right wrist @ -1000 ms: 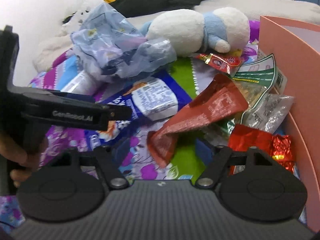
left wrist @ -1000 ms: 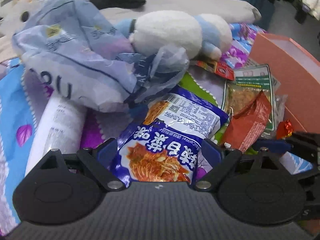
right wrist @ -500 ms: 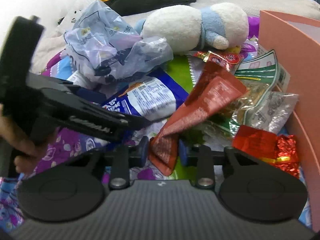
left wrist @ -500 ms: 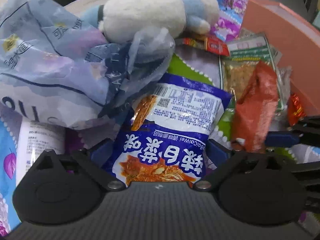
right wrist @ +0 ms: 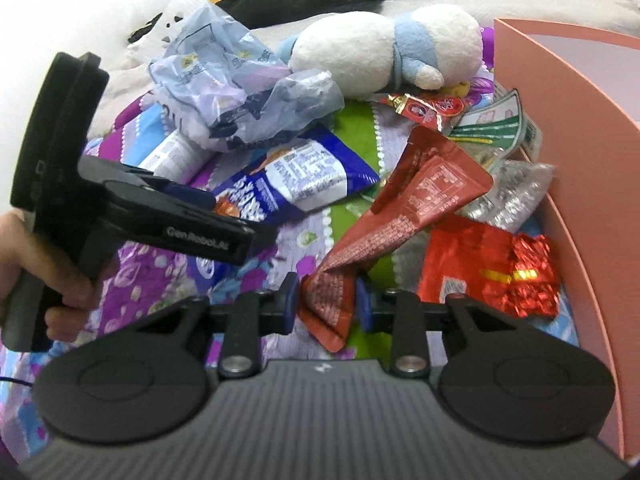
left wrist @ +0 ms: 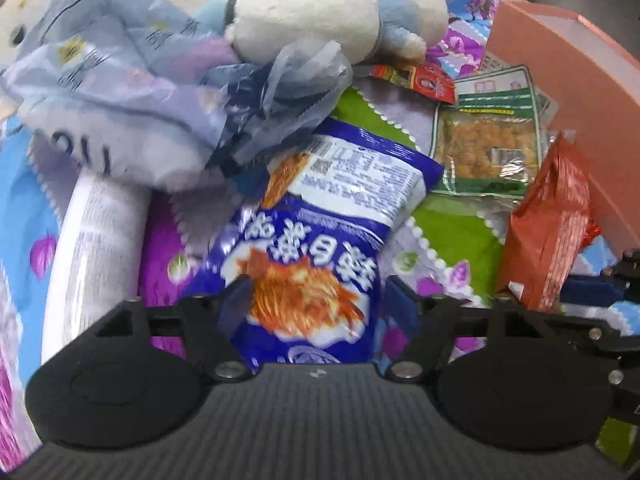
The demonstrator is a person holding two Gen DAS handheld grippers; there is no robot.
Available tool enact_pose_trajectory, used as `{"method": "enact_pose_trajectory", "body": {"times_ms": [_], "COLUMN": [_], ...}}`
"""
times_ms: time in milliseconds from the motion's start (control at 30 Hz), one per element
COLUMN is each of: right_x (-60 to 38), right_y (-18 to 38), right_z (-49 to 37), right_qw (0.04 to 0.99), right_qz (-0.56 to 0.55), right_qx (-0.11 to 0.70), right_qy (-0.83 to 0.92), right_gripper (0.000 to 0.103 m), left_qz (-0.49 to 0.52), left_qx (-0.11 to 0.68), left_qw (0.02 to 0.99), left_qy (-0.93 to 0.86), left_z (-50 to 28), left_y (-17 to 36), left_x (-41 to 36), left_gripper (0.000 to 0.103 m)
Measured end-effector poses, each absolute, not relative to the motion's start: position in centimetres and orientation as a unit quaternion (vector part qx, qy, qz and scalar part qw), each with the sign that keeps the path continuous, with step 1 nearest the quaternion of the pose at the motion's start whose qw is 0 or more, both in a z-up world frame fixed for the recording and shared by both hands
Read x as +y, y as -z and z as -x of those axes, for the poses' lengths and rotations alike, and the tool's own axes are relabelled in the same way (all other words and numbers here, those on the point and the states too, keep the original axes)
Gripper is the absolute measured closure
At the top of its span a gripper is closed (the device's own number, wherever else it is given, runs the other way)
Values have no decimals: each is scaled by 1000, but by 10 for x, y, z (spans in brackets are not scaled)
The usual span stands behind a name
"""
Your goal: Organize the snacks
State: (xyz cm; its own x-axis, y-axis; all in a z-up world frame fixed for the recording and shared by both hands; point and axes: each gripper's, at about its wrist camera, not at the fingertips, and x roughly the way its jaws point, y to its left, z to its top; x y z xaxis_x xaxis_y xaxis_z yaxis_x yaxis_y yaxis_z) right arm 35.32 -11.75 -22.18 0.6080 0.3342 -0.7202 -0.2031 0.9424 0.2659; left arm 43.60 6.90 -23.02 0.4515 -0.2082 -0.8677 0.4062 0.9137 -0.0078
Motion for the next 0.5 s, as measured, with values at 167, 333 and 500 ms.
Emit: {"method": "enact_pose_trajectory", "body": {"times_ms": [167,333,500], "right_x": [-126,-130,-134], "right_y": [219,219,220], "right_z": [-333,-315,-305], "right_qw": [888,884,878], "right_qz": [-81,-68,-62], "right_qx": [424,431,439], "right_qy": [-158,-170,-180], "right_gripper": [70,70,70], "left_qz": [-90,-109,-166], "left_qx": [496,466,439], "left_qw": [849,864,870], "left_qy": [158,157,150], "left_z": [-419,-408,-418], "left_y": [225,216,217], "left_x": [70,63,44], "left_gripper": [46,37,11]}}
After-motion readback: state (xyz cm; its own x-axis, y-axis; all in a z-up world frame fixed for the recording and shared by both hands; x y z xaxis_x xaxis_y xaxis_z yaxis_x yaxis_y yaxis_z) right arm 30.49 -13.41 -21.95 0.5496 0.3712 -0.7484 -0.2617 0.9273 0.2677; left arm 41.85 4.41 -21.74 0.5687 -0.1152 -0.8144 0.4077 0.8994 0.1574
